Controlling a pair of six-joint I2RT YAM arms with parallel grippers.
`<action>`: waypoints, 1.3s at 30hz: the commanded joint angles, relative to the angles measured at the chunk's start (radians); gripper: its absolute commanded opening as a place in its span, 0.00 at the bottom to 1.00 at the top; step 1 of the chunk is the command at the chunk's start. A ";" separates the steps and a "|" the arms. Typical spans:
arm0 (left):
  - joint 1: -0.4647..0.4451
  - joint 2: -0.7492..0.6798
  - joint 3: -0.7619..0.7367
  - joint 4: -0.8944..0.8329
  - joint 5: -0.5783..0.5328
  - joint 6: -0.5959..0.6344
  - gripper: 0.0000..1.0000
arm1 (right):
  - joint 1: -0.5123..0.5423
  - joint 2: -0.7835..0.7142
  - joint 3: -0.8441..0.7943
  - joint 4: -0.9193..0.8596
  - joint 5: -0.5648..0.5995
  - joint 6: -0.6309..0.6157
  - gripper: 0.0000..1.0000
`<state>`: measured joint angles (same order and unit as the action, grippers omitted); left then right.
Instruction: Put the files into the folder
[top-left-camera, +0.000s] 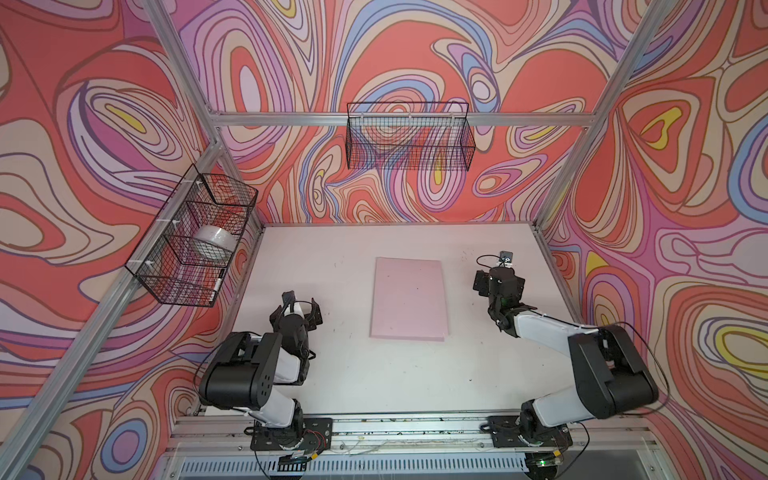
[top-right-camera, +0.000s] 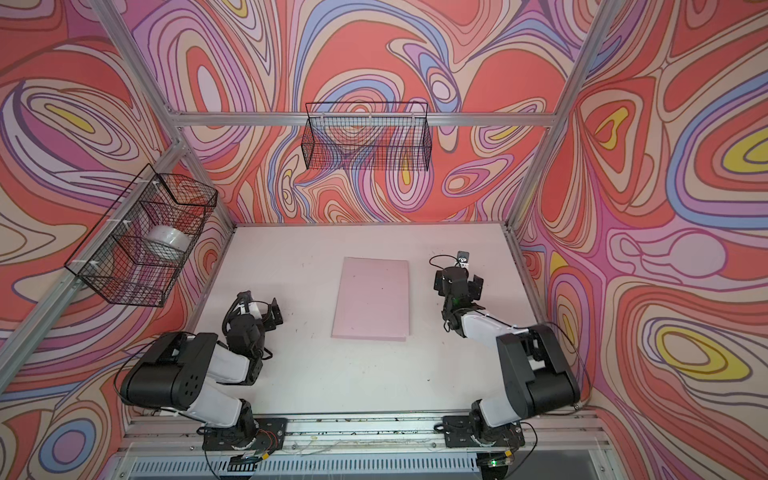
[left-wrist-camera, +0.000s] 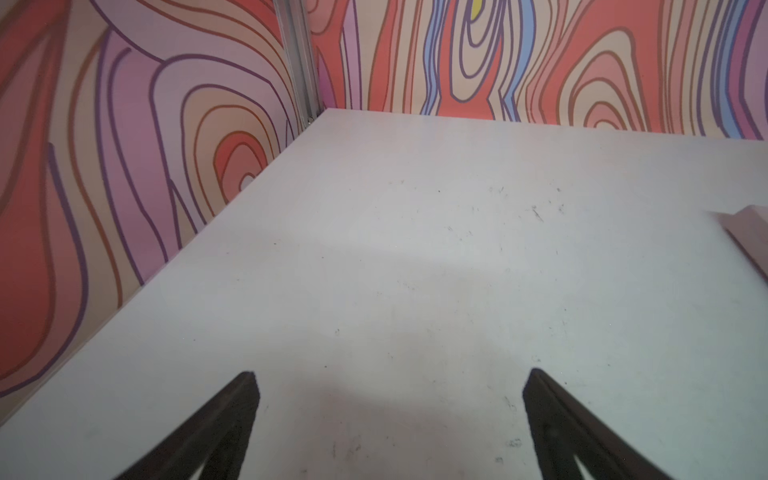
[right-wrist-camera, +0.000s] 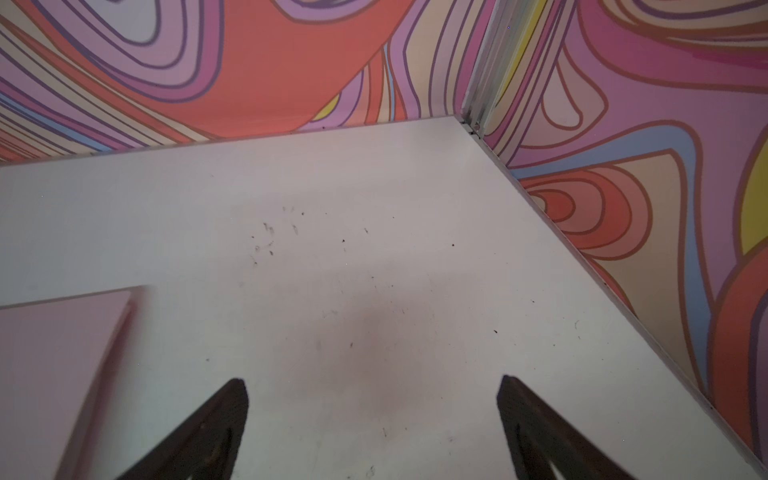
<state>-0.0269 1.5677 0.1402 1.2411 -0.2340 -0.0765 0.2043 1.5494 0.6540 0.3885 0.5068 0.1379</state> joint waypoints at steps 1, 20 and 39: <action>0.001 -0.018 0.030 0.046 0.042 0.020 1.00 | -0.038 0.092 -0.039 0.233 0.068 -0.083 0.99; 0.027 -0.034 0.206 -0.308 0.101 0.007 1.00 | -0.170 0.168 -0.197 0.604 -0.347 -0.127 0.98; 0.027 -0.031 0.209 -0.307 0.107 0.010 1.00 | -0.195 0.166 -0.178 0.556 -0.414 -0.113 0.99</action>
<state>-0.0063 1.5478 0.3504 0.9302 -0.1371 -0.0746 0.0174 1.7119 0.4767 0.9401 0.1200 0.0200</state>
